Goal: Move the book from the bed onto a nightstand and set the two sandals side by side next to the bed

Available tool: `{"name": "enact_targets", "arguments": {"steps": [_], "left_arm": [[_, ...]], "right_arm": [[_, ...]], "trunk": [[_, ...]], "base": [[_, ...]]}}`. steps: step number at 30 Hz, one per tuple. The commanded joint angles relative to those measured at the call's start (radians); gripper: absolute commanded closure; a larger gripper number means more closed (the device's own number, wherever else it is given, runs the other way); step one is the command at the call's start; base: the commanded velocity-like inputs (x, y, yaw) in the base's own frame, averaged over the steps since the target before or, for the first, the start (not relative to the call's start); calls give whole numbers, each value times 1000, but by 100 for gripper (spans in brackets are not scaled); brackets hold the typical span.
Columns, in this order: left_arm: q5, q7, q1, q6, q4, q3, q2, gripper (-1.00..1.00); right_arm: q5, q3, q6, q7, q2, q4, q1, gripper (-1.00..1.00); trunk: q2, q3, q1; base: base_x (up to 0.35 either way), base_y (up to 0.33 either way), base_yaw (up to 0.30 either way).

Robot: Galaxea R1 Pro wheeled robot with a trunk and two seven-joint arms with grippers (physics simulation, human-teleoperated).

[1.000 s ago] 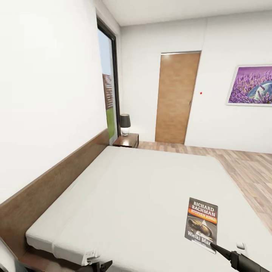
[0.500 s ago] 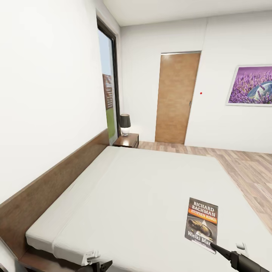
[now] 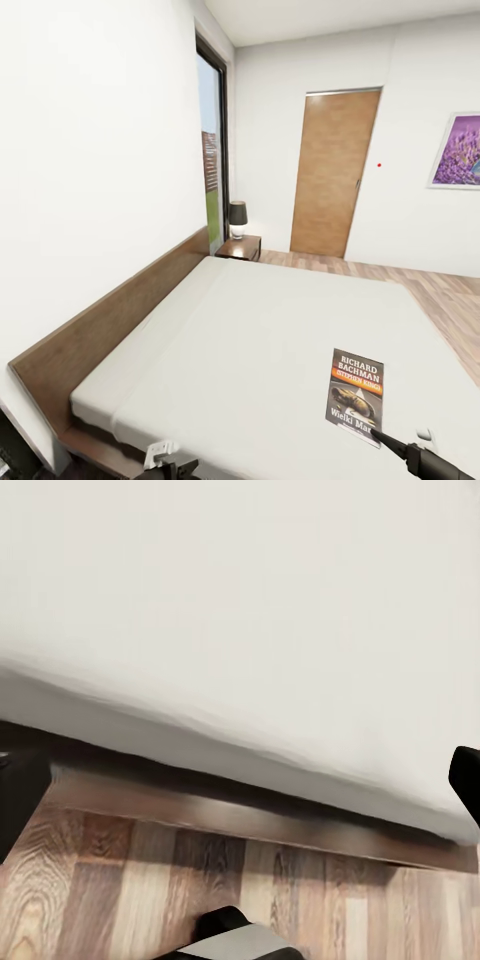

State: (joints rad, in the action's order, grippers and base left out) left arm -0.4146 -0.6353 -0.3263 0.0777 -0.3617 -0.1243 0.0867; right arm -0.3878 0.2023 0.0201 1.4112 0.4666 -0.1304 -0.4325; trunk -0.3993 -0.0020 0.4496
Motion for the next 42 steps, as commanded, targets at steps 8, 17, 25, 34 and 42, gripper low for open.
{"name": "enact_targets", "arguments": {"steps": [8,17,25,34,42], "left_arm": [[-10,-1,0,8,0,-5,1,-100],[-10,-1,0,8,0,-5,1,-100],[-10,-1,0,8,0,-5,1,-100],[-10,-1,0,8,0,-5,1,-100],[-10,-1,0,8,0,-5,1,-100]], "right_arm": [[1,5,3,4,0,0,0,100],[1,5,2,3,0,0,0,100],[1,5,2,3,0,0,0,100],[1,5,3,3,0,0,0,100],[1,5,3,6,0,0,0,100]], "trunk": [[-1,0,0],[-1,0,0],[-1,0,0],[-1,0,0],[-1,0,0]], "base": [[0,0,290],[0,0,293],[0,0,293],[0,0,293],[0,0,228]]}}
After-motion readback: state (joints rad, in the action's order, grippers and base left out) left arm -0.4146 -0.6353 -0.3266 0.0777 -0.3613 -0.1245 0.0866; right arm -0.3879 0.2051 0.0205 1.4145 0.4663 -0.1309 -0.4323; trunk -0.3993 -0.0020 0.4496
